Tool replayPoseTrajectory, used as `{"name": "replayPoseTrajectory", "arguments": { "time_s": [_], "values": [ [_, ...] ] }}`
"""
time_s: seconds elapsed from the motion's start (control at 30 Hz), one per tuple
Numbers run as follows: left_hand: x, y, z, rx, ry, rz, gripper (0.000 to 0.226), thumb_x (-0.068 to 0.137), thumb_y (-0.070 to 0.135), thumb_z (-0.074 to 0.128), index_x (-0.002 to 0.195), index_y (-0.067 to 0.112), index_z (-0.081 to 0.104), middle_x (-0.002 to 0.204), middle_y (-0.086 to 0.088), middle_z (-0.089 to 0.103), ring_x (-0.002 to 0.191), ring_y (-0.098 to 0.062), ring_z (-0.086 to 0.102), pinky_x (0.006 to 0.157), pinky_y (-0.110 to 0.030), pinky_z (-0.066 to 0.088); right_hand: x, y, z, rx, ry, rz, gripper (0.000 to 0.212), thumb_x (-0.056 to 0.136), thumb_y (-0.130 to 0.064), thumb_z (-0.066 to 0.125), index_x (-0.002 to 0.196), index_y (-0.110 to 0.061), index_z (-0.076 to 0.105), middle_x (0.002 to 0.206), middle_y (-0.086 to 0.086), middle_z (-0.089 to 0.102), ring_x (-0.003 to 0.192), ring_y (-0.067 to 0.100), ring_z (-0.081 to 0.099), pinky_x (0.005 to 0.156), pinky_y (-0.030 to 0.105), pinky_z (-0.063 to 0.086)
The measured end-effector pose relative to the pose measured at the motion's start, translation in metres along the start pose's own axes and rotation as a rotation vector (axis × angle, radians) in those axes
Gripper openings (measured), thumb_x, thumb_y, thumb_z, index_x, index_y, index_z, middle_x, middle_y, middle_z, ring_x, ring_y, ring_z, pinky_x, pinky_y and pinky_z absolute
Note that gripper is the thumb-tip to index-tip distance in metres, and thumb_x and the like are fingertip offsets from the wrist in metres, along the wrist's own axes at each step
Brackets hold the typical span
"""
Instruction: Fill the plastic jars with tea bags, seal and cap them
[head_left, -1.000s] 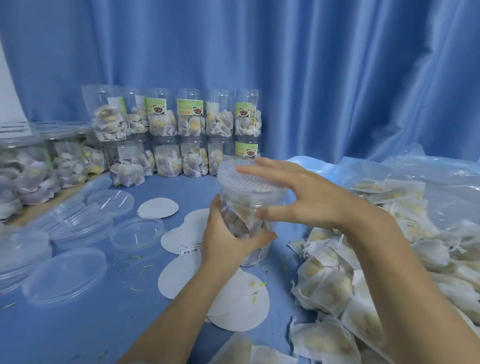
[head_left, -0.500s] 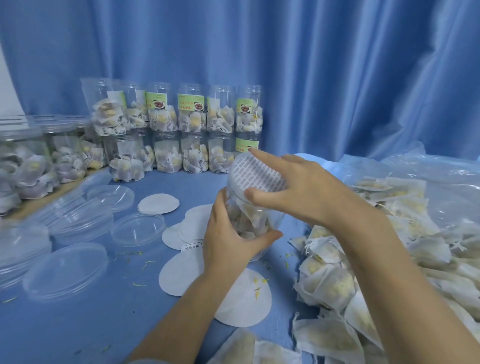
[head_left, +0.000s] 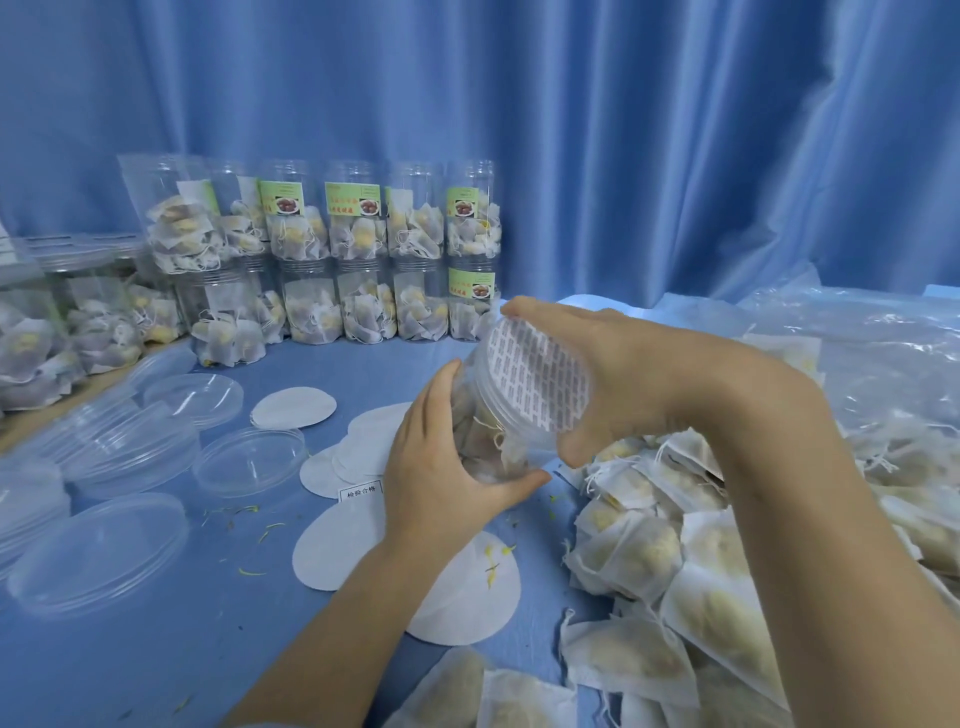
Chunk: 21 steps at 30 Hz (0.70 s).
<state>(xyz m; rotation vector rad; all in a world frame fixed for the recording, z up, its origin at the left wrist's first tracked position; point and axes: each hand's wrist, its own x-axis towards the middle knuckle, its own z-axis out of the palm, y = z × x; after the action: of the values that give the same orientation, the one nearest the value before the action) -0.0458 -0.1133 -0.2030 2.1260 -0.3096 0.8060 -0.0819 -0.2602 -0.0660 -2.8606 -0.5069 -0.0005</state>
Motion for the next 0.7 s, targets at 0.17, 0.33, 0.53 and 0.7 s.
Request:
{"name": "replayPoseTrajectory", "arguments": {
  "time_s": [0.17,0.33,0.53,0.7],
  "values": [
    [-0.001,-0.003,-0.002,-0.038,-0.016,0.001,0.116,0.047,0.048,0.087,0.144,0.026,0.027,0.140,0.010,0.042,0.127,-0.009,0.042,0.099,-0.036,0.043,0.002,0.005,0.002,-0.047,0.154,-0.026,0.100,0.049,-0.050,0.078,0.137,-0.046,0.031,0.117,-0.013,0.051,0.104,0.010,0.051,0.078,0.023,0.041],
    [0.000,-0.005,0.003,-0.016,0.018,-0.023,0.116,0.048,0.048,0.086,0.144,0.029,0.023,0.142,0.011,0.040,0.127,-0.010,0.042,0.098,-0.035,0.043,0.013,0.002,0.017,0.003,0.344,0.223,0.086,0.054,-0.094,0.038,0.076,-0.012,0.055,0.061,0.001,0.062,0.056,0.013,0.059,0.048,0.027,0.037],
    [0.002,-0.012,0.002,-0.089,0.018,-0.092,0.118,0.045,0.051,0.086,0.142,0.034,0.020,0.134,0.011,0.047,0.120,-0.010,0.048,0.088,-0.026,0.044,0.015,0.003,0.018,0.300,0.110,-0.059,0.106,0.052,-0.071,0.074,0.135,-0.066,0.007,0.158,-0.006,0.003,0.145,0.015,0.012,0.110,0.037,0.026],
    [0.005,-0.010,0.003,-0.126,0.023,-0.122,0.114,0.045,0.050,0.087,0.140,0.029,0.026,0.129,0.004,0.052,0.116,-0.018,0.053,0.091,-0.041,0.049,0.024,-0.009,0.030,0.128,0.357,-0.037,0.078,0.061,-0.064,0.071,0.131,-0.054,0.037,0.130,-0.002,0.046,0.122,0.017,0.046,0.085,0.029,0.037]
  ]
}}
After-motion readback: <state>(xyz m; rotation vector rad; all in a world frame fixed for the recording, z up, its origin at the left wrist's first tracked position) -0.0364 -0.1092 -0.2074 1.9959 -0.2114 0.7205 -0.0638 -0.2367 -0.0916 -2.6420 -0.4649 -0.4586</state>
